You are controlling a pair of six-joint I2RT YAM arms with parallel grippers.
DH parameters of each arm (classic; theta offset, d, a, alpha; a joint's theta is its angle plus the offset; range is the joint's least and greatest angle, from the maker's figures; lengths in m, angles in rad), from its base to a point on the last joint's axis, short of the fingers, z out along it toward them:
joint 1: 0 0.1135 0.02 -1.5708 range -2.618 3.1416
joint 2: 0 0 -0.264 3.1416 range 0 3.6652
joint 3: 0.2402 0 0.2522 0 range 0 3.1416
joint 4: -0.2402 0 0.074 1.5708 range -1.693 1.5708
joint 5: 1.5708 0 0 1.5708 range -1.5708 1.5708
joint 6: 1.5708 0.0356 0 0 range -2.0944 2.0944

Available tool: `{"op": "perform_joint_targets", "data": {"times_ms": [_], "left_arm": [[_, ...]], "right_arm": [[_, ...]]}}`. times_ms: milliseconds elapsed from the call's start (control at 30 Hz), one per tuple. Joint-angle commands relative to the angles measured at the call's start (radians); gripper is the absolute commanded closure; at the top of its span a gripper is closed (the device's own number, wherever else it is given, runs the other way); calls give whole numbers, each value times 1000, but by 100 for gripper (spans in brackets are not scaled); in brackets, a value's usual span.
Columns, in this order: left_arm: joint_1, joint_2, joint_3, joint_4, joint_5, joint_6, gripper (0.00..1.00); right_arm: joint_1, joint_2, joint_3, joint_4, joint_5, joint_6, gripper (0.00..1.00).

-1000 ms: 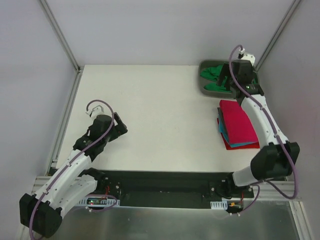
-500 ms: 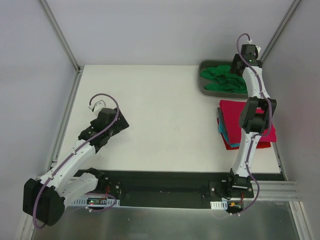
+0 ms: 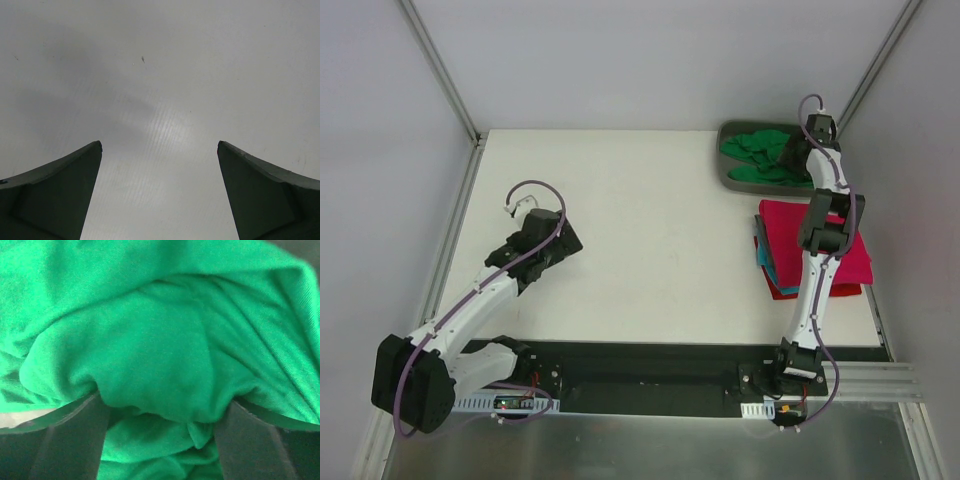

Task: Fold and stack the t-shirts
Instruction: Grab crumpled tshirt from bin with the right arm, then move the tshirt to the center of the board

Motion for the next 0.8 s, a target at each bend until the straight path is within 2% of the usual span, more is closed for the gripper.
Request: {"op": "perform_joint_targets", "data": {"times_ms": [0, 67, 133, 233, 367, 500, 767], "left_arm": [[12, 4, 35, 15, -4, -10, 1], [12, -4, 33, 15, -1, -9, 1], [12, -18, 30, 15, 7, -7, 1], [13, -51, 12, 15, 22, -4, 1], [12, -106, -20, 17, 39, -7, 1], [12, -185, -60, 15, 70, -7, 1], [12, -401, -174, 15, 140, -4, 1]], "right_arm": [[-40, 24, 41, 97, -235, 145, 34], [-45, 22, 48, 107, -269, 172, 59], [-45, 0, 45, 117, -301, 179, 78], [-43, -69, 22, 155, -339, 214, 97], [-28, -201, -5, 196, -402, 257, 99], [23, -359, -33, 192, -438, 227, 99], [229, -723, -113, 100, -493, 77, 99]]}}
